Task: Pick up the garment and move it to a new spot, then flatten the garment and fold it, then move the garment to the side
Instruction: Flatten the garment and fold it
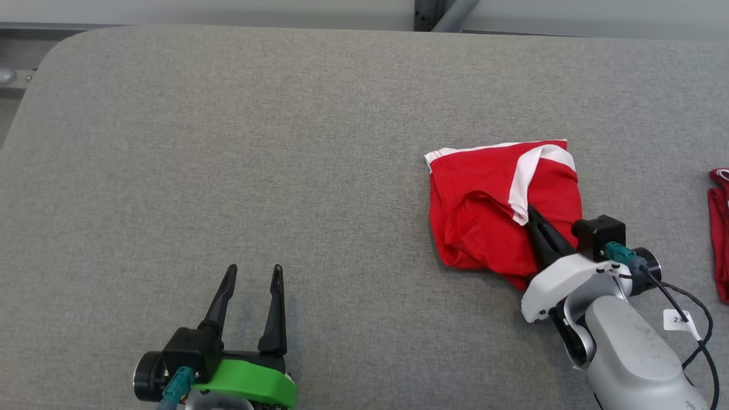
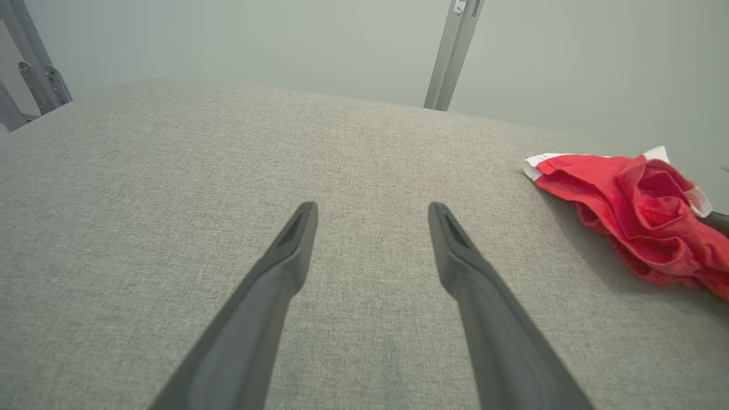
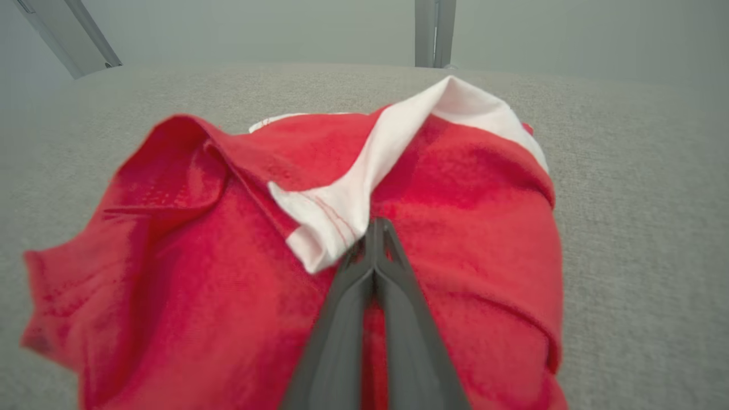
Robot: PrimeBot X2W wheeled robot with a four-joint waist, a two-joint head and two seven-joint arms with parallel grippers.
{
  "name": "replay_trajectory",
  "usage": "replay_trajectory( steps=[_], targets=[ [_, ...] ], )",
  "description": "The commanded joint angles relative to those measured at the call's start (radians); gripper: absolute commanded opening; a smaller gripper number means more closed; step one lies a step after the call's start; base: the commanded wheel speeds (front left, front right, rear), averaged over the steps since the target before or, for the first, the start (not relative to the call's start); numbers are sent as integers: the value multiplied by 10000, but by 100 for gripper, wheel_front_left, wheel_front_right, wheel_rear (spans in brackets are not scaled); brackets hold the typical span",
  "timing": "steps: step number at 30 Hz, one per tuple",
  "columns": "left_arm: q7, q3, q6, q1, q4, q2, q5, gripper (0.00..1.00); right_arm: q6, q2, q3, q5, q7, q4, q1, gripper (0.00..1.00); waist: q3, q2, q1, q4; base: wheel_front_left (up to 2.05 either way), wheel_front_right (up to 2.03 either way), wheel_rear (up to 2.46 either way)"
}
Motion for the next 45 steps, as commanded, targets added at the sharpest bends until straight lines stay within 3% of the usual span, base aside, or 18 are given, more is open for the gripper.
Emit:
replay_trajectory(
  steps=[1,14,25,33,45],
  targets=[
    [-27,-6,60,-164,-34,19,-99,100,-9,-38,81,136,-28,65,-206,0,92,0,0,130,0,0,0],
    [-27,-403,115,-391,45,18,-352,100,-9,-387,813,415,-28,1049,-1732,0,191,0,0,753,0,0,0],
    [-27,-553,229,-340,13,18,-622,100,-9,-202,1478,746,-28,1889,-2756,0,221,0,0,1255,0,0,0],
    [-27,-448,313,-107,-34,18,-698,100,-9,-113,1880,797,-28,1598,-2109,0,108,0,0,1210,0,0,0],
    [-27,-131,172,177,29,18,-429,100,-9,299,3238,1055,-28,760,-643,0,-480,0,0,485,0,0,0]
  ],
)
